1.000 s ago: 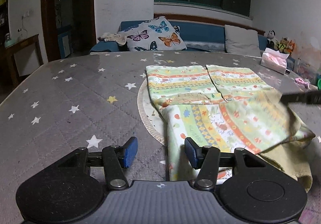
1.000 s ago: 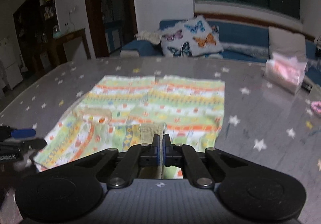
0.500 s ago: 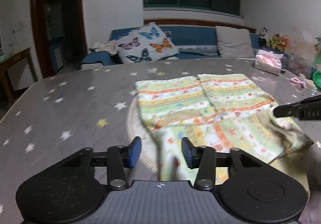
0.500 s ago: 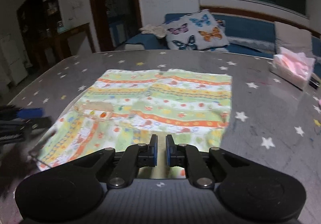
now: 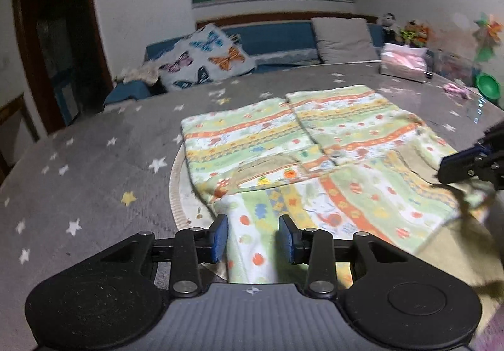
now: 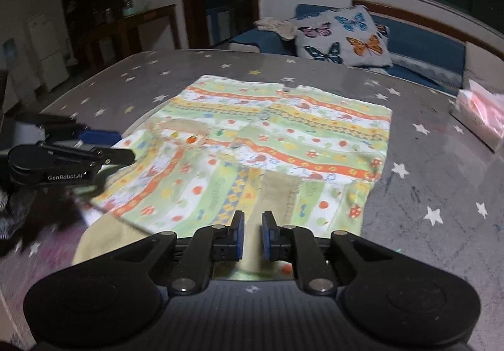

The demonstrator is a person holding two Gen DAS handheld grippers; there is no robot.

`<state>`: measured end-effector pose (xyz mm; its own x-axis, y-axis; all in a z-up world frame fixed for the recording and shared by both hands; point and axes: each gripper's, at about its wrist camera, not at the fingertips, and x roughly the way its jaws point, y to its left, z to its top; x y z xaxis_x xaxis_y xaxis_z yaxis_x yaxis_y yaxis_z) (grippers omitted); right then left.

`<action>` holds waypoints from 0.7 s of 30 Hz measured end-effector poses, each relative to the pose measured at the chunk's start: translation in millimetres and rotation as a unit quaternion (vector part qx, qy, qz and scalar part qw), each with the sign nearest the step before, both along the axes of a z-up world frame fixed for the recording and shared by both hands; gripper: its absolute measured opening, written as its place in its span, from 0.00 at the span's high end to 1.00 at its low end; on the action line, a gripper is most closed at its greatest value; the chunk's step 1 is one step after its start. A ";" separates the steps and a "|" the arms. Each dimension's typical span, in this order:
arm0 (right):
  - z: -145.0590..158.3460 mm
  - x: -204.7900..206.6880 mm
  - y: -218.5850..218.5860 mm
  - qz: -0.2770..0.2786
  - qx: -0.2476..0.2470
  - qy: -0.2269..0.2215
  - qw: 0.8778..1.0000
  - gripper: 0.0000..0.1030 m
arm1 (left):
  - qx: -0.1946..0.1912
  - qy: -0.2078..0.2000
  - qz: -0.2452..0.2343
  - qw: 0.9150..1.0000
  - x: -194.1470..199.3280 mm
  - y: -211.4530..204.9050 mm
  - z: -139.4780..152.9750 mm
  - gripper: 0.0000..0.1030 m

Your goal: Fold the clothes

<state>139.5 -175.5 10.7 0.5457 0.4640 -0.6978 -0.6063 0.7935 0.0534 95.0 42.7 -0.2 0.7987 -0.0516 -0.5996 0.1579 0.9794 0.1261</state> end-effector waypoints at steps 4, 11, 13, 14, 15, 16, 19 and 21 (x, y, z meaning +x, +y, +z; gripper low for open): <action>-6.1 -12.2 2.8 0.013 -0.017 -0.001 1.000 0.83 | 0.020 -0.009 -0.039 0.999 -20.8 -14.3 3.5 0.61; -9.2 -20.6 -3.4 0.015 -0.015 -0.005 1.000 0.78 | 0.102 -0.029 -0.116 0.988 -64.1 -32.0 0.8 0.50; -7.9 -22.1 -3.7 0.016 -0.014 -0.008 1.000 0.77 | 0.127 -0.034 -0.140 0.981 -75.2 -37.4 -2.2 0.45; -6.0 -22.8 -4.4 0.015 -0.012 -0.008 1.000 0.75 | 0.140 -0.038 -0.152 0.978 -80.3 -41.0 -4.2 0.41; -4.4 -23.4 -5.5 0.016 -0.009 -0.008 1.000 0.72 | 0.150 -0.044 -0.164 0.974 -84.0 -45.8 -6.6 0.39; -2.9 -24.3 -6.6 0.016 -0.007 -0.008 1.000 0.69 | 0.159 -0.049 -0.176 0.970 -87.5 -50.7 -9.2 0.36; 1.5 -29.1 -10.0 0.016 -0.009 -0.013 1.000 0.65 | 0.178 -0.064 -0.212 0.959 -94.4 -66.9 -16.3 0.36; 4.6 -32.4 -14.2 0.014 -0.013 -0.016 1.000 0.64 | 0.183 -0.075 -0.227 0.953 -94.8 -76.9 -20.3 0.36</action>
